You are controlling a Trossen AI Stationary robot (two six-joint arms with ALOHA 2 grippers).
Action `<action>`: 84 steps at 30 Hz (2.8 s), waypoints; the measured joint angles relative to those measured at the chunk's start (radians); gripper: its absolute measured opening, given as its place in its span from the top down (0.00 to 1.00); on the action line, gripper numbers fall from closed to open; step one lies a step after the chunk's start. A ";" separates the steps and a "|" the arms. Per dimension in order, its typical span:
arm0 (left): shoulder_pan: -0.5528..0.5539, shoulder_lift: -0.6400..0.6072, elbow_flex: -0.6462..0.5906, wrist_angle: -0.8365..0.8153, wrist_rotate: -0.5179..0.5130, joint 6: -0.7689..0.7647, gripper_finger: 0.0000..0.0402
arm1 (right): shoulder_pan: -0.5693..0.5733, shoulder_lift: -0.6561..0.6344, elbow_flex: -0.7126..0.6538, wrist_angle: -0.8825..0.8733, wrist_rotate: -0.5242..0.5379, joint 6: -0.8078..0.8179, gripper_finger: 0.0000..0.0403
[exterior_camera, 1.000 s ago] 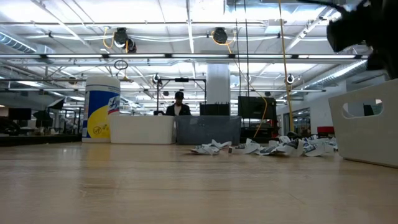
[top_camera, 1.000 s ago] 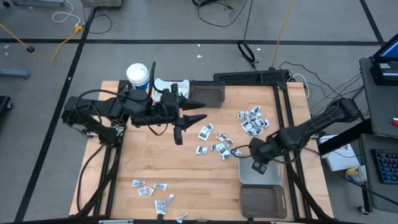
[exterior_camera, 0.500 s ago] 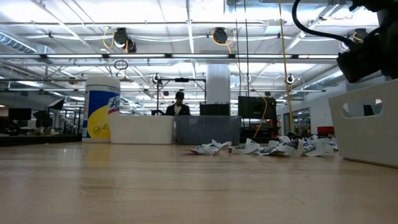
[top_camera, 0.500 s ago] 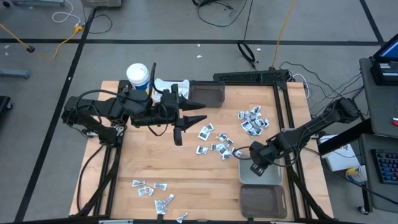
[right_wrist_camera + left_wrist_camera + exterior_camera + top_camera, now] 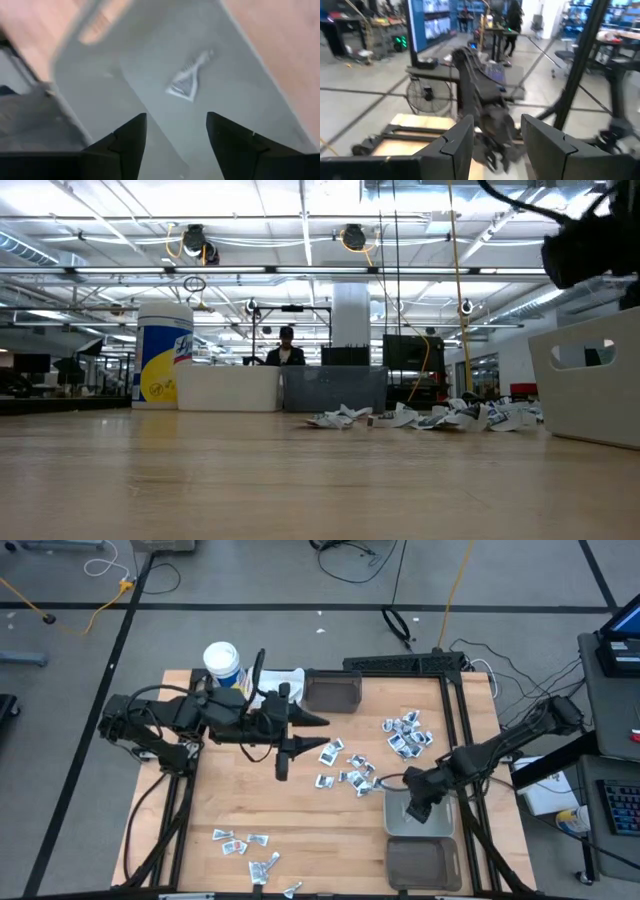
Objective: Pick & Place First Aid Supplies
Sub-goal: Put the orange ointment pack into the gray bin
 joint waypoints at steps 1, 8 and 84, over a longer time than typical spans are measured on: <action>0.000 -0.001 0.000 -0.024 0.002 -0.013 0.58 | -0.008 -0.027 0.000 0.001 0.011 -0.002 0.50; -0.001 0.000 0.000 -0.175 0.003 -0.087 0.58 | -0.064 -0.239 0.000 0.217 0.218 -0.117 0.54; -0.518 0.478 -0.373 -0.767 0.117 -0.482 0.58 | -0.259 -0.143 0.051 1.120 0.291 -0.808 0.54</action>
